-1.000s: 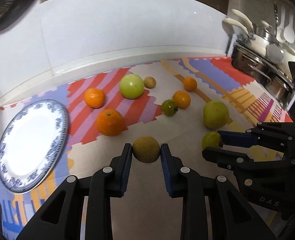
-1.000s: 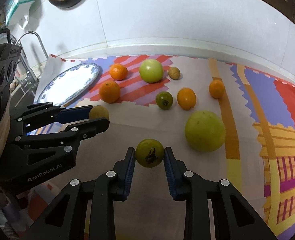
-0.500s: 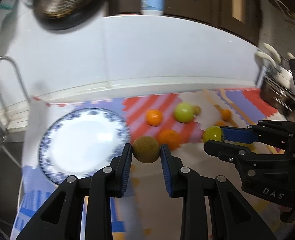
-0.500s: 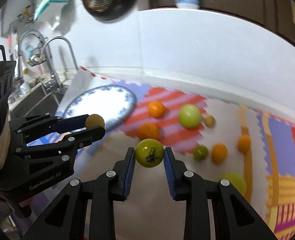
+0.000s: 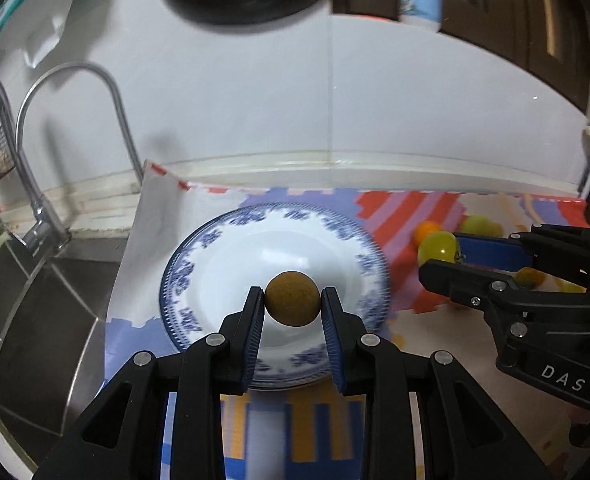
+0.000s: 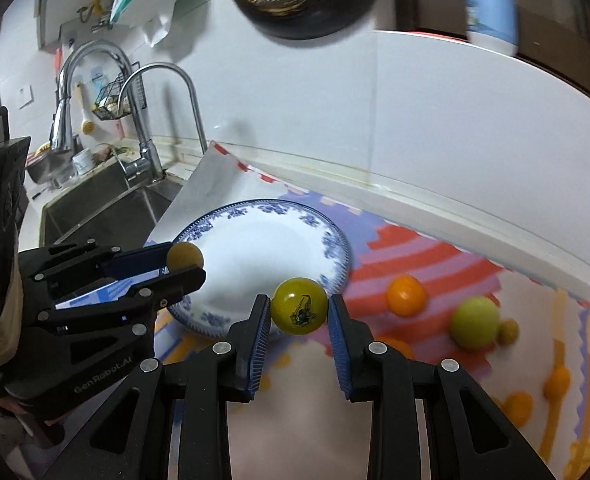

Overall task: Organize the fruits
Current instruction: 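Carry both fruits to the white plate and open both tools to release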

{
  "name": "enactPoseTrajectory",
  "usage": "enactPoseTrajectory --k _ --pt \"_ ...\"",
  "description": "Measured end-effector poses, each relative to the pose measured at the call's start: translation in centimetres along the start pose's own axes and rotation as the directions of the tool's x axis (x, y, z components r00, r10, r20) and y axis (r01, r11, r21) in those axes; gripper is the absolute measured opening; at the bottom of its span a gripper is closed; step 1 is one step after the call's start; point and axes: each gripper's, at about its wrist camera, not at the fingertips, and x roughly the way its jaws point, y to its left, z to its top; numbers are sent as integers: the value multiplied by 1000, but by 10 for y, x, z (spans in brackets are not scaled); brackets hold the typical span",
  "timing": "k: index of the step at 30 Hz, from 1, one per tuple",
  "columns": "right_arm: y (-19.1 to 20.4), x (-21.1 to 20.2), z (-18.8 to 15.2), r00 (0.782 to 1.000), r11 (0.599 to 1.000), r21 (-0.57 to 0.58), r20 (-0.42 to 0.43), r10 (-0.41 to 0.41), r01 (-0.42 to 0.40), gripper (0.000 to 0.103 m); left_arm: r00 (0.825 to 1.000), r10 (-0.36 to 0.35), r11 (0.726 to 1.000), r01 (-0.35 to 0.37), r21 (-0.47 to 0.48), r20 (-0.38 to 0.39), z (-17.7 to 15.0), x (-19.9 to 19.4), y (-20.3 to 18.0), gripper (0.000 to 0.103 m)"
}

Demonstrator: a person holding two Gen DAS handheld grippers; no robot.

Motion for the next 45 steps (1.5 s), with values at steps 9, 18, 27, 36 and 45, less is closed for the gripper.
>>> enactPoseTrajectory --k 9,18,27,36,45 --pt "7 65 7 992 997 19 -103 71 -70 30 997 19 999 -23 -47 -79 -10 31 27 29" --pt "11 95 8 983 996 18 -161 89 -87 30 992 19 998 -26 -60 -124 -14 54 36 29" --pt "12 95 9 986 998 0 -154 67 -68 31 993 28 997 -35 -62 -116 -15 56 37 39" --pt "8 53 8 996 999 20 -89 34 -32 31 999 36 997 -38 -72 -22 -10 15 24 62" --pt "-6 -36 -2 995 996 73 72 -63 57 38 997 -25 997 30 -65 77 -1 -43 -13 75"
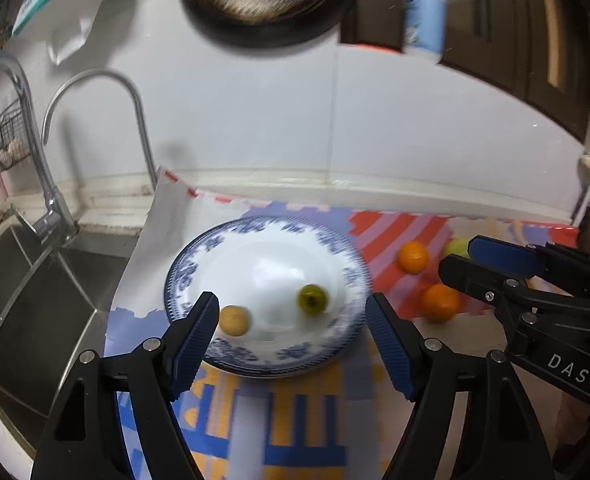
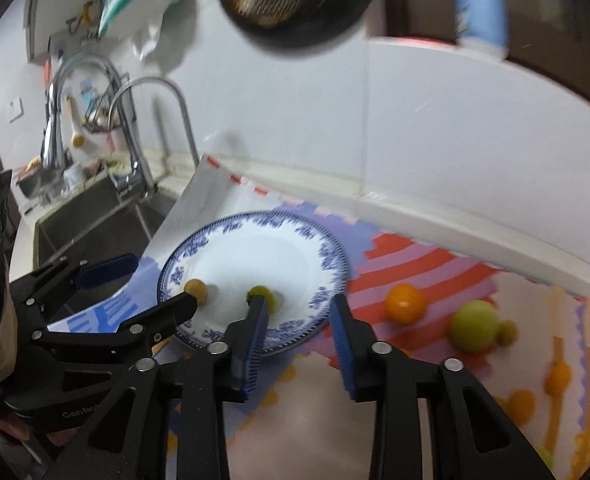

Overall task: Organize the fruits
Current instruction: 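Carry both fruits to the white plate and open both tools to release, then withdraw both tools from the plate back over the fruits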

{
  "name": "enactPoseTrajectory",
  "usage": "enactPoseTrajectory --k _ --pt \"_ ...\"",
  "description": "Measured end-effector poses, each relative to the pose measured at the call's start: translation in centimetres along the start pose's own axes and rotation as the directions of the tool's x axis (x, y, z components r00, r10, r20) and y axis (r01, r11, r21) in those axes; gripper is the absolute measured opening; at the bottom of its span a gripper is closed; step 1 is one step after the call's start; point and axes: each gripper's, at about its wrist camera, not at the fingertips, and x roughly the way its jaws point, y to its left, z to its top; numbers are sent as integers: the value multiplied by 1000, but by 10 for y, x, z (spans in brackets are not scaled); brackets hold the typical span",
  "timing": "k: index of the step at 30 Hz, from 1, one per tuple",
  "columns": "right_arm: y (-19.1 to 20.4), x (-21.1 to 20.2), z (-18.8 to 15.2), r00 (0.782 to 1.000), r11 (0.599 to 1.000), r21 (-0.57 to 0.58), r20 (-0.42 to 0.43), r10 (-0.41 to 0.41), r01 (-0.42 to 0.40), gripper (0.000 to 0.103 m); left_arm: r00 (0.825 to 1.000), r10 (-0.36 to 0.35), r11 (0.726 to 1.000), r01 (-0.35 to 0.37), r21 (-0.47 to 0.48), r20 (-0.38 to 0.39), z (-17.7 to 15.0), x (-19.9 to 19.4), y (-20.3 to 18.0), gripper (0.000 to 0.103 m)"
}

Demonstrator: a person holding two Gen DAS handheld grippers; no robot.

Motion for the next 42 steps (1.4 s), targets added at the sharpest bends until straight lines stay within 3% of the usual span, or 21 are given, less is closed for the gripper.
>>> enactPoseTrajectory --k 8,14,21,24,30,42 --pt "-22 -64 -12 995 994 84 75 -70 63 39 997 -44 998 40 53 67 3 -44 -38 80" --pt "-33 -106 -30 981 984 111 120 -151 138 52 989 -56 994 43 98 133 0 -74 -65 87" --pt "-48 -143 -58 951 952 160 130 -282 260 67 977 -26 989 -6 148 213 -10 -96 -89 93" --pt "-56 -155 -69 931 929 197 127 -343 315 68 972 -11 988 -26 152 233 -13 -100 -94 95" --pt "-69 -165 -83 896 877 283 107 -431 388 71 976 3 987 -37 154 218 -18 -96 -97 95" --pt "-85 -134 -100 907 851 338 -18 -421 402 73 993 -4 983 -17 184 114 -25 -51 -100 96"
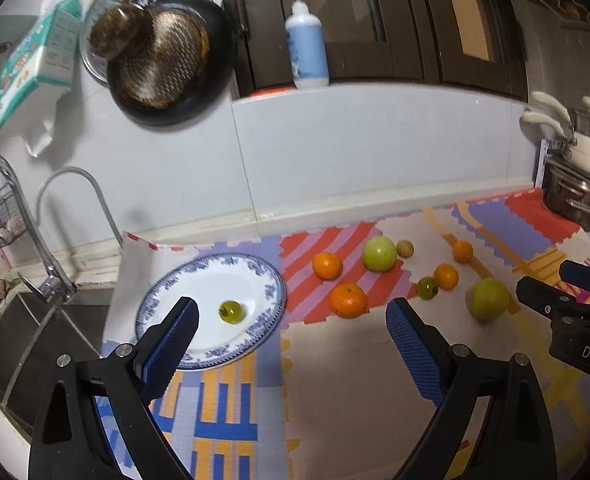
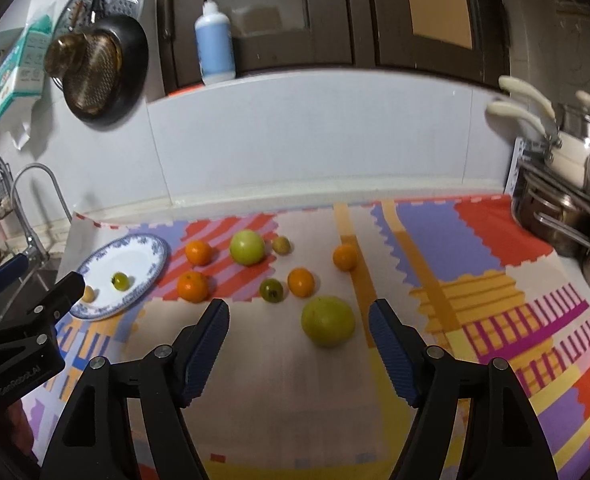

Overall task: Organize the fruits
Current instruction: 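Withdraw both tools from the plate back over the fruits, then grasp the large orange with the left tool while the right tool grasps the pomelo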

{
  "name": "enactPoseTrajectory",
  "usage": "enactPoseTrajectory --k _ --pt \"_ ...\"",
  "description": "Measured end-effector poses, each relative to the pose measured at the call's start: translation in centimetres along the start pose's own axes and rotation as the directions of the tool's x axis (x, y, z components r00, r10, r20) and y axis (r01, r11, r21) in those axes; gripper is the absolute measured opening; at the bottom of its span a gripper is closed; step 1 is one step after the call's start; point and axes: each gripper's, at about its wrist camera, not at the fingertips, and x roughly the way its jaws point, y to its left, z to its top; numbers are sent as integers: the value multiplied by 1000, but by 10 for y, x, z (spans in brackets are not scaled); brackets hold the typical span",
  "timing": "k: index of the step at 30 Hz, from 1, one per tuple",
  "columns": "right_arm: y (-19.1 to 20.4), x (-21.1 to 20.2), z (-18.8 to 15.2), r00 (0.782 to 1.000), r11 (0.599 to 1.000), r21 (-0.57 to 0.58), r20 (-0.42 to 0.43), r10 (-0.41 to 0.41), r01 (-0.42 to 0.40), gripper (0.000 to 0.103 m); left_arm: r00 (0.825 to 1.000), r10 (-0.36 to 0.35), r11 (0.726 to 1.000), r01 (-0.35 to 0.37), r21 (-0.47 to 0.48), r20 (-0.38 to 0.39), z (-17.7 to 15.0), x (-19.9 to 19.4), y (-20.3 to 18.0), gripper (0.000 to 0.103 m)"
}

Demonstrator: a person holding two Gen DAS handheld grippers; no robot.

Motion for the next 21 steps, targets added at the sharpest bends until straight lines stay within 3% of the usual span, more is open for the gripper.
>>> enactPoseTrajectory --k 13,21 --pt "-16 64 -11 988 999 42 -155 -21 28 73 993 -44 997 50 52 -109 -7 66 -18 96" --pt "-20 95 -11 979 998 32 -201 -44 51 73 985 -85 992 97 74 -151 -8 106 -28 95"
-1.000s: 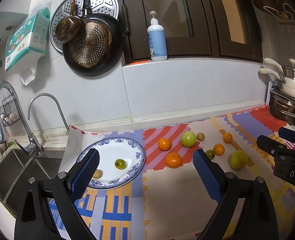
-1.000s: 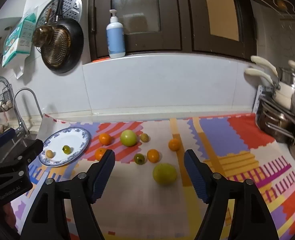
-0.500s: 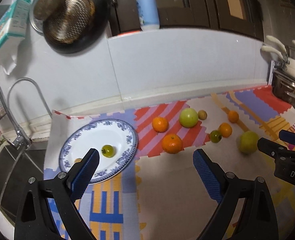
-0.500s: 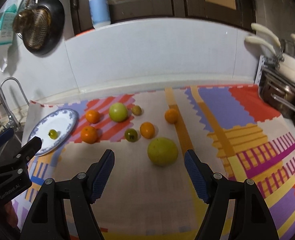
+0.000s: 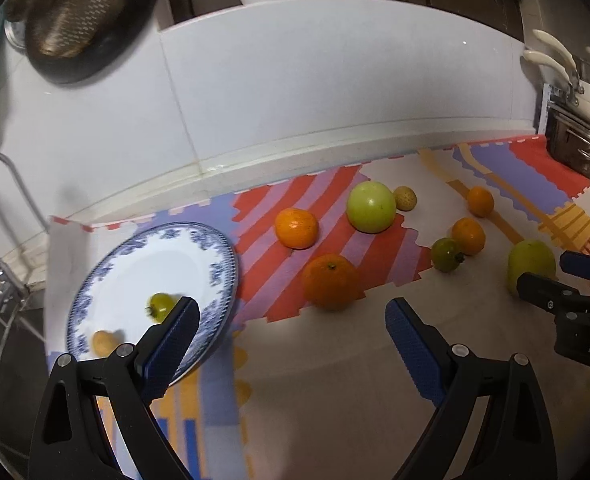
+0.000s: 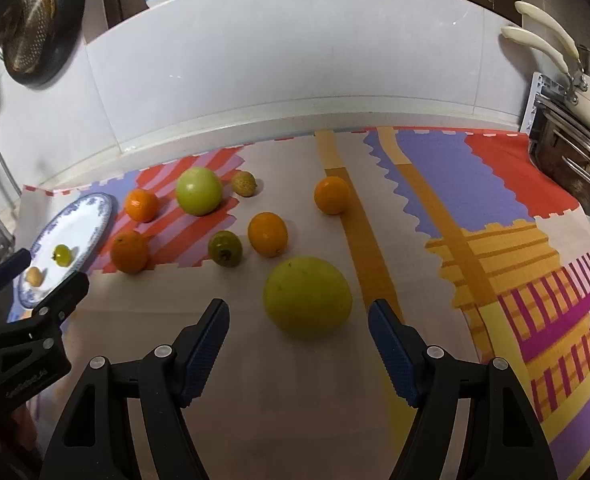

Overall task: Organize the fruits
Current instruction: 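Grasp the large orange with the left tool while the right tool grasps the pomelo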

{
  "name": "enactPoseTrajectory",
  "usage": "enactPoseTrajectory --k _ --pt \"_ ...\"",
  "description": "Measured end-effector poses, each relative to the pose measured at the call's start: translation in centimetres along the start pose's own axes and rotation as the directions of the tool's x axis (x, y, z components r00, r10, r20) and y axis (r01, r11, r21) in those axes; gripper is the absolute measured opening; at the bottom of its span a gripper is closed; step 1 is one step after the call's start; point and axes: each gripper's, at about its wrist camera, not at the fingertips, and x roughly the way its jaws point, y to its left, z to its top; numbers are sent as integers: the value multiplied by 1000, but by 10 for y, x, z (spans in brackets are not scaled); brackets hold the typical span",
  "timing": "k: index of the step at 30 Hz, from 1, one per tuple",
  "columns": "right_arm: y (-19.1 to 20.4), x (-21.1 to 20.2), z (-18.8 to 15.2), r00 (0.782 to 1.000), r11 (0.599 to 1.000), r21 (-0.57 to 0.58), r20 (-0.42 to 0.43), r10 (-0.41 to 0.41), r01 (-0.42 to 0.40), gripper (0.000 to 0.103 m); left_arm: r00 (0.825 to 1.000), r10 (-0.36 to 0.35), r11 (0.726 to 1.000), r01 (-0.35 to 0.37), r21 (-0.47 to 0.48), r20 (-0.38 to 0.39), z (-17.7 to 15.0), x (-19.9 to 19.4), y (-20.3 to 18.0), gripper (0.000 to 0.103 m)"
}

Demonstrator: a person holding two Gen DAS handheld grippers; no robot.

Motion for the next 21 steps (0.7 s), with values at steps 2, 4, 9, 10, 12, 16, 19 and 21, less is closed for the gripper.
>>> enactPoseTrajectory --k 2,4,9,10,12,16,19,21 --pt "0 6 2 1000 1000 -6 -3 -10 10 73 1000 -12 1000 12 4 -19 1 12 -1 94" --pt "0 12 4 1000 999 -19 -5 -28 28 73 999 -32 999 32 -4 -38 2 24 -1 91" --pt "0 23 6 998 998 -27 -23 -55 55 73 995 -75 997 74 -17 -65 6 39 -3 81" --pt "0 24 6 998 998 -27 -25 -53 53 73 995 -78 997 77 -11 -63 7 41 -5 79" --pt "-1 25 4 998 999 -20 -31 -45 45 72 995 -81 997 81 -2 -63 10 45 -9 76" --pt "-4 27 2 998 999 -12 -43 -43 43 66 992 -96 995 97 3 -87 15 56 -15 61" --pt "-4 29 0 998 999 -10 -45 -35 34 61 987 -122 993 122 -8 -106 15 61 -17 49" --pt "-4 30 -1 998 999 -16 -46 -33 32 57 988 -115 993 114 -15 -104 16 62 -17 45"
